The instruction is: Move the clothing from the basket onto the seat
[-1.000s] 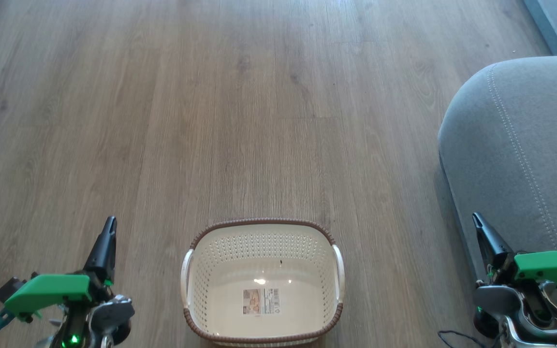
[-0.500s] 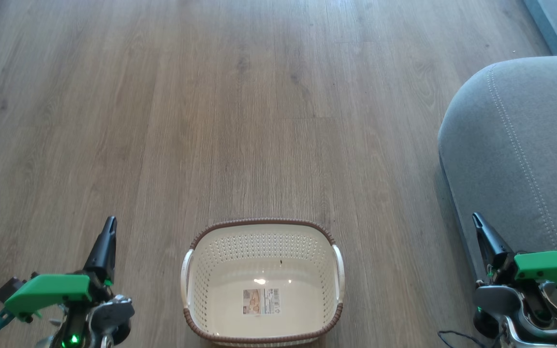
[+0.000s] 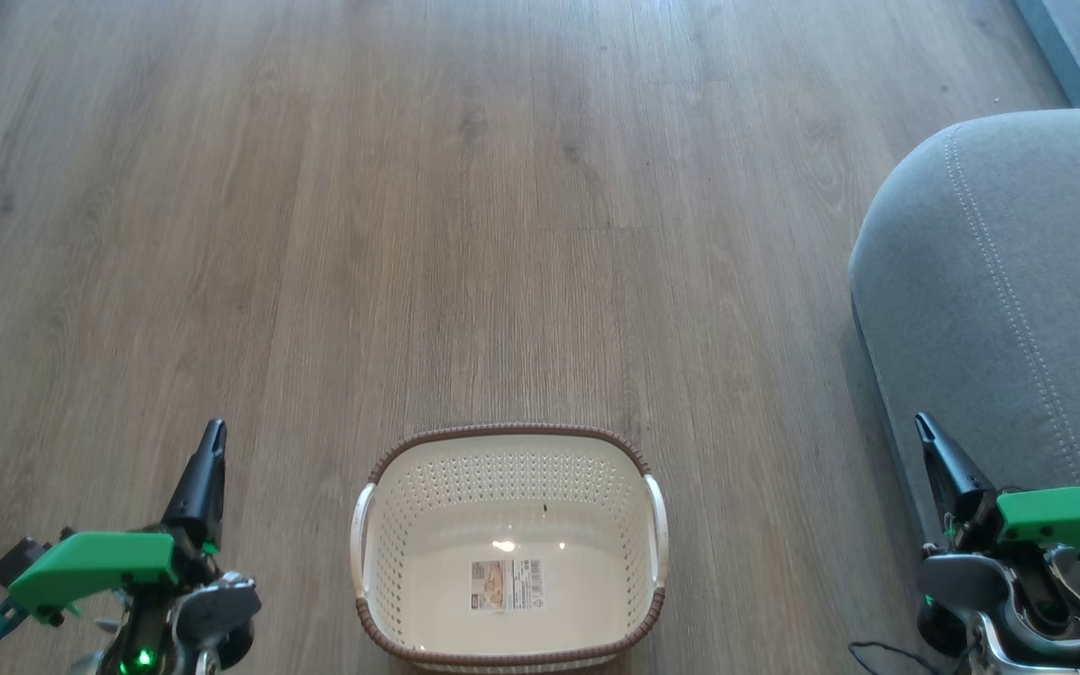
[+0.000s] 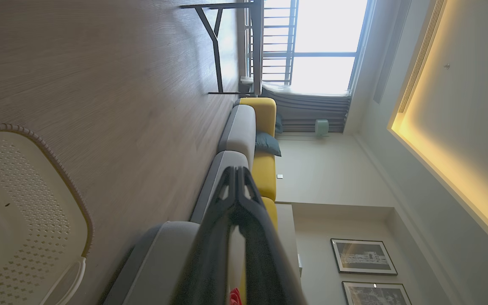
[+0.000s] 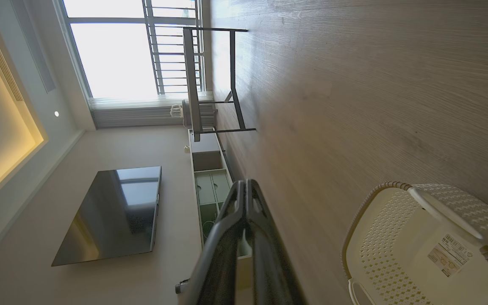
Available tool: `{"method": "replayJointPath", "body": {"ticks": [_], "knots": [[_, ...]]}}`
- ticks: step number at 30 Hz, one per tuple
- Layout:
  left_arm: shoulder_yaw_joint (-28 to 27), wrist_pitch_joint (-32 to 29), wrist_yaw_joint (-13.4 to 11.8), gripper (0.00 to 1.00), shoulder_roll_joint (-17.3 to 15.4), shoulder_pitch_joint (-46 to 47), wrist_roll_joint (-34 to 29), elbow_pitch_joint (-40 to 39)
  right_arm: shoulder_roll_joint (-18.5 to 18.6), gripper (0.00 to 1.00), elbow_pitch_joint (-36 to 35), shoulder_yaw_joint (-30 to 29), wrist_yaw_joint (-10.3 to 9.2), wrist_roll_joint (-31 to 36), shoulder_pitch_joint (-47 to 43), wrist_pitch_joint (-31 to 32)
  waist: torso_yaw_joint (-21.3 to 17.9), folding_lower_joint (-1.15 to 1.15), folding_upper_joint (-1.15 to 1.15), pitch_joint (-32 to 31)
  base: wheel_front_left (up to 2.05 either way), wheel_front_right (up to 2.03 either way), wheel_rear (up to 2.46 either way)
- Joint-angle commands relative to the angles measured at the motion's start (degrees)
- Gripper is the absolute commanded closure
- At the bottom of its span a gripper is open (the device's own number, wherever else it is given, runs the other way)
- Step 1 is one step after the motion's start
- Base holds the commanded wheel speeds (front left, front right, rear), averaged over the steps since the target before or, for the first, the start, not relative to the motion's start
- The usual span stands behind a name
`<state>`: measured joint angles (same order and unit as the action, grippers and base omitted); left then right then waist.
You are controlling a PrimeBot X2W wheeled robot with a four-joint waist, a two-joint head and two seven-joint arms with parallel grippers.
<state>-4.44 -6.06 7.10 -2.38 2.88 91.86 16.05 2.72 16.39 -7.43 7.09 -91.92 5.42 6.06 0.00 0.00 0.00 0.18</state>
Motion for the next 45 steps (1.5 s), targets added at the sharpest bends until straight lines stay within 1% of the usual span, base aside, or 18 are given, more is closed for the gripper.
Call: {"method": "replayJointPath", "body": {"ticks": [1, 45], "knots": [[-2.07, -0.43, 0.38, 1.0, -0.5, 3.31, 0.31, -1.99, 0.22, 1.0, -2.36, 0.93, 0.4, -0.26, 0.76, 0.41, 0.0, 0.0, 0.0, 0.0, 0.0, 0.0, 0.0], [-2.07, -0.42, 0.39, 1.0, -0.5, 3.31, 0.31, -2.0, 0.19, 1.0, -2.36, 0.89, 0.4, -0.22, 0.77, 0.45, 0.0, 0.0, 0.0, 0.0, 0.0, 0.0, 0.0]]}}
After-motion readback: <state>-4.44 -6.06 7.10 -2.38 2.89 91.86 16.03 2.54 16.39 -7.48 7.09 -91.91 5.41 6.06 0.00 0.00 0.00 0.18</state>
